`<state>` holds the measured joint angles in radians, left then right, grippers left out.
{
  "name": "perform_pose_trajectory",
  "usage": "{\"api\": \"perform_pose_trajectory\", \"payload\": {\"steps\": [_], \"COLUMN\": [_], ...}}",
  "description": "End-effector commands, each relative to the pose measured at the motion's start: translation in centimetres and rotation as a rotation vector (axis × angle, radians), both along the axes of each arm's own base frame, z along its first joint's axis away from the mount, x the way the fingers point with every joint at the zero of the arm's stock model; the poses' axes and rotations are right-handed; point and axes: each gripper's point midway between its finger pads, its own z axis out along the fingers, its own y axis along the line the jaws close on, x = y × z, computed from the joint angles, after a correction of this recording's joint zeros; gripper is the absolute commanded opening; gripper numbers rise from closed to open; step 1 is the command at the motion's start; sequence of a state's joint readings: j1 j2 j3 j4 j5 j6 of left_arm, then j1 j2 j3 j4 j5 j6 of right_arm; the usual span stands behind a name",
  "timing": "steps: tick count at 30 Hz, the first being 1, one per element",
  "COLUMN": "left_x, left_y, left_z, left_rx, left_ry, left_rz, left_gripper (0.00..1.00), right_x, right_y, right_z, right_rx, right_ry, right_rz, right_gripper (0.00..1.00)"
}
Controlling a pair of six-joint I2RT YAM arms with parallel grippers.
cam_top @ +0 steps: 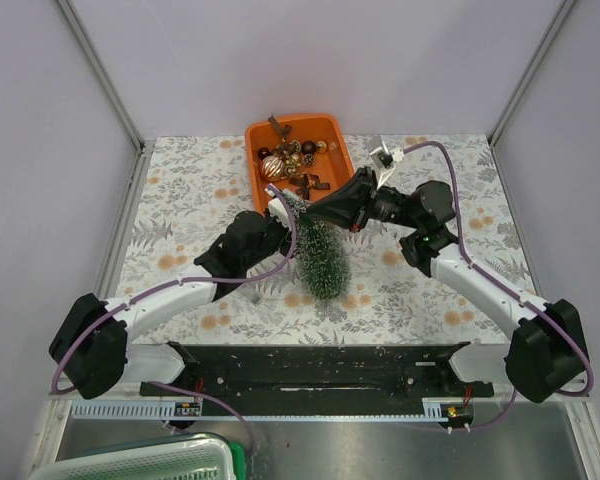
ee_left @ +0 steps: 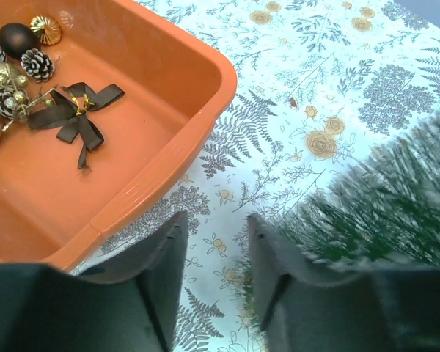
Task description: Decorate the small christmas tree
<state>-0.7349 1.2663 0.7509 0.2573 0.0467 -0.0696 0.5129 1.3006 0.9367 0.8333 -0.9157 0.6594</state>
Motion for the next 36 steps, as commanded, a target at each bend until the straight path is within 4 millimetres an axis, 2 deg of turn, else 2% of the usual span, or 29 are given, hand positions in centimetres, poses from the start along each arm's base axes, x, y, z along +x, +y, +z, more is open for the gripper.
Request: {"api": "perform_pose_trajectory", "payload": {"steps": [1, 3, 6, 7, 8, 16, 21, 23, 25, 29, 32, 36], "left_x": [0.2, -0.2, -0.3, -0.4, -0.1, -0.2, -0.3, -0.2, -0.3, -0.1, 0.0, 0.4], "left_y": [-1.4, -1.5, -0.6, -0.1, 0.6, 6.7, 9.3, 9.8, 10.3, 12.7, 14.3, 17.0], "left_z": [2.2, 2.1, 1.8, 1.9, 1.5, 1.0, 2.4, 3.1, 2.9, 2.1, 3.2, 5.9], "left_rx": [-0.074, -0.068, -0.029, -0.021, 0.019, 0.227, 0.273, 0.289, 0.323, 0.318, 0.251, 0.215], "left_ry": [-0.07, -0.075, -0.099, -0.107, -0.121, -0.097, -0.071, -0.055, -0.005, 0.192, 0.244, 0.177], "left_rz": [-0.049, -0.073, -0.058, -0.044, -0.026, 0.131, 0.201, 0.211, 0.217, 0.293, 0.326, 0.407], "left_gripper": [0.5, 0.7, 0.85, 0.95, 0.99, 0.99, 0.99, 0.99, 0.99, 0.99, 0.99, 0.99], "right_x": [0.2, 0.3, 0.6, 0.8, 0.9, 0.7, 0.4, 0.2, 0.0, 0.0, 0.1, 0.2], "right_y": [0.3, 0.0, -0.4, -0.5, -0.7, -1.8, -1.9, -2.0, -2.1, -1.8, -1.3, 0.3], "right_z": [-0.7, -1.1, -1.5, -1.5, -1.4, -1.1, -0.3, 0.3, 0.9, 1.9, 2.4, 2.8], "right_rx": [0.013, 0.006, -0.019, -0.025, -0.032, -0.071, -0.069, -0.057, -0.045, -0.032, -0.02, -0.035], "right_ry": [-0.011, -0.004, -0.016, -0.022, -0.031, -0.073, -0.083, -0.096, -0.111, -0.121, -0.13, -0.161], "right_rz": [-0.085, -0.109, -0.155, -0.175, -0.19, -0.254, -0.251, -0.251, -0.254, -0.229, -0.208, -0.171], "right_gripper": [0.0, 0.0, 0.0, 0.0, 0.0, 0.0, 0.0, 0.0, 0.0, 0.0, 0.0, 0.0]}}
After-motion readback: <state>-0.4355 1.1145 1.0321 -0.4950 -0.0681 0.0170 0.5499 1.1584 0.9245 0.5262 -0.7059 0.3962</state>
